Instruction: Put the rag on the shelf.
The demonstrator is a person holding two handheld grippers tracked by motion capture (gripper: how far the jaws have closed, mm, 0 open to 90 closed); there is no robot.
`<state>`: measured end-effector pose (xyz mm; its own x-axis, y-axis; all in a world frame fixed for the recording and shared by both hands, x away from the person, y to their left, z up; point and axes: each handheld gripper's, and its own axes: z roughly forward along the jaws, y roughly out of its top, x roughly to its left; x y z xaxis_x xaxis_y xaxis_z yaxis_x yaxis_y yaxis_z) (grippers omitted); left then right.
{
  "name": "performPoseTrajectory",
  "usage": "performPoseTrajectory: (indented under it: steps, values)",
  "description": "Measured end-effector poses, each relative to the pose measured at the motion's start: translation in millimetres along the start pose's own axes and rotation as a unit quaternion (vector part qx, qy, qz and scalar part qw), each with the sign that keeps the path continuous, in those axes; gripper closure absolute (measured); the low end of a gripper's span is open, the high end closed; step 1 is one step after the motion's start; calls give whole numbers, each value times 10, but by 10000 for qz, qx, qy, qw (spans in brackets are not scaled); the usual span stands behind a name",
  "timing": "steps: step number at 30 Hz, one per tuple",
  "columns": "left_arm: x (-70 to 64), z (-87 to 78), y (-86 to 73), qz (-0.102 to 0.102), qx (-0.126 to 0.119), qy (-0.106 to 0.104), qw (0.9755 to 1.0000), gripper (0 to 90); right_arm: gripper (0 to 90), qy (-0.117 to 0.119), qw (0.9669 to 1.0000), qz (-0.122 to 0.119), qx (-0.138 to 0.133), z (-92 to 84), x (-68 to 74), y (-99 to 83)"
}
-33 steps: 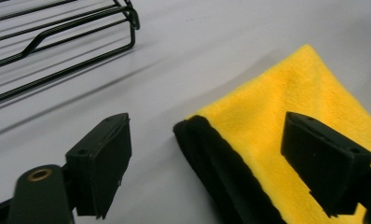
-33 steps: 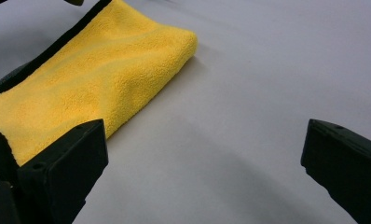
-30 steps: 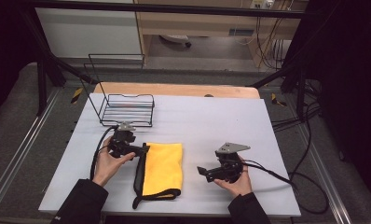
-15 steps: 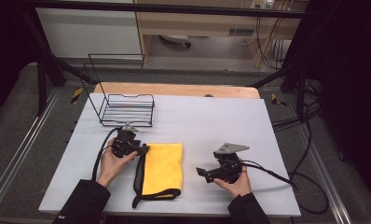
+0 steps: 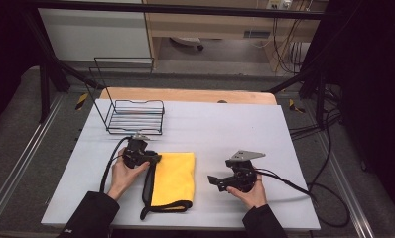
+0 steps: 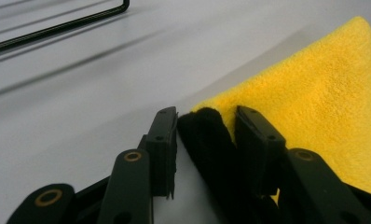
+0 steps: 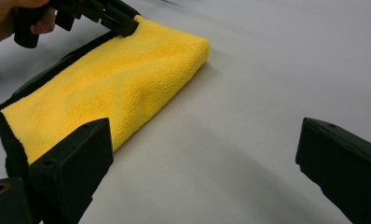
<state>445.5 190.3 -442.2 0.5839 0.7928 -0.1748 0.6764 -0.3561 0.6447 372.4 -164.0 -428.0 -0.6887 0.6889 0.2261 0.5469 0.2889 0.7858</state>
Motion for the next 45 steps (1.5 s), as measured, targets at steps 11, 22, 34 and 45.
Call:
performPoseTrajectory:
  steps: [11,22,34,45]
  values:
    - [-31,1,1,126,51,-41,9999,699,121,-122,9999,-8,31,150,35,161]
    - [-58,9,-27,219,-75,26,9997,717,254,-125,9997,198,-75,519,91,454]
    - [-40,7,-34,309,-81,-24,9995,717,433,-369,9979,464,253,940,85,483]
    - [-23,11,-43,284,-140,-74,9995,717,591,-307,9963,589,546,1026,58,433]
